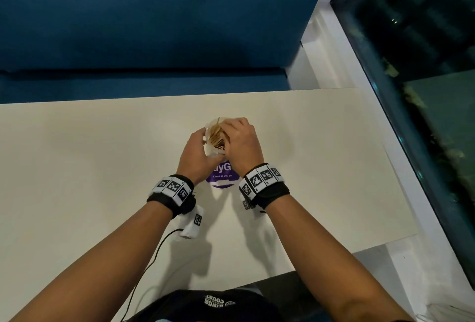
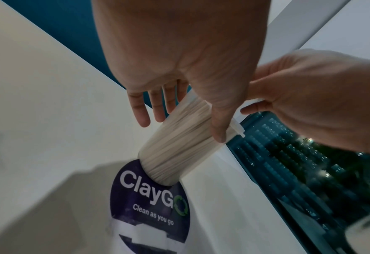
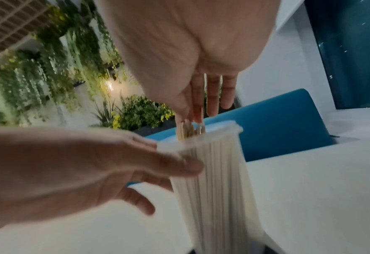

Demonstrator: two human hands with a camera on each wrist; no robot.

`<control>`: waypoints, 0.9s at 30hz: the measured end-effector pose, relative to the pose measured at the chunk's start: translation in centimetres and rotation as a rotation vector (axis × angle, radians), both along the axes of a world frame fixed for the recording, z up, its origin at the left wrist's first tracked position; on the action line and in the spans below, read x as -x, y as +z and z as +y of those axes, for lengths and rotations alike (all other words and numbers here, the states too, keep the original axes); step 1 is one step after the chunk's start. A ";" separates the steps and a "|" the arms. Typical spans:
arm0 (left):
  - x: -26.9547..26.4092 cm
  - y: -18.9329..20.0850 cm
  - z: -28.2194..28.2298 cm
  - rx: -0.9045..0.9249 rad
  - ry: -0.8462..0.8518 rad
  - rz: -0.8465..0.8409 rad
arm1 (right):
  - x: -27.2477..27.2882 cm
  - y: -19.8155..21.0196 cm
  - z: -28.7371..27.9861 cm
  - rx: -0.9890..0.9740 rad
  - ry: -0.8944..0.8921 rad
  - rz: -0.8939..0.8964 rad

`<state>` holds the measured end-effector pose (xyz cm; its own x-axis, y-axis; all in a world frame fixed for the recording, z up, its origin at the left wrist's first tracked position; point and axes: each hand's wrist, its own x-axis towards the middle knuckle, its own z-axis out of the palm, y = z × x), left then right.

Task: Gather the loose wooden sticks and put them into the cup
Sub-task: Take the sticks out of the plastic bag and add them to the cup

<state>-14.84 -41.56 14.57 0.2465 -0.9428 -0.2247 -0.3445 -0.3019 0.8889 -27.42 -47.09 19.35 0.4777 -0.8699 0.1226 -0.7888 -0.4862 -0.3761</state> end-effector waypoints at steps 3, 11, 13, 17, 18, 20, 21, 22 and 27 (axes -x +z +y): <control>0.0 0.0 -0.1 0.010 0.003 -0.006 | 0.1 -0.7 0.9 -0.023 0.030 0.003; -0.2 -0.6 0.1 0.013 0.005 -0.030 | -0.8 -2.0 3.5 -0.100 0.087 0.044; -0.3 -0.7 0.0 0.004 -0.004 -0.042 | 0.3 -2.5 4.0 -0.042 0.125 0.159; -0.1 -1.0 0.1 0.012 -0.005 -0.061 | 1.5 -1.8 4.2 0.177 0.051 0.118; -0.1 -1.0 0.1 0.010 -0.002 -0.057 | 1.2 -1.5 4.1 0.190 0.022 0.062; 0.1 -1.1 0.1 0.007 0.006 -0.048 | 0.4 -1.4 3.8 0.153 -0.042 -0.026; 0.1 -1.1 0.1 0.009 0.007 -0.047 | 0.0 -1.3 3.5 0.111 -0.064 -0.047; 0.1 -1.1 0.1 0.012 0.005 -0.049 | -0.4 -1.4 3.1 0.063 -0.066 -0.042; 0.0 -1.2 0.0 0.027 -0.014 -0.057 | -1.5 -3.4 2.9 -0.009 0.116 0.213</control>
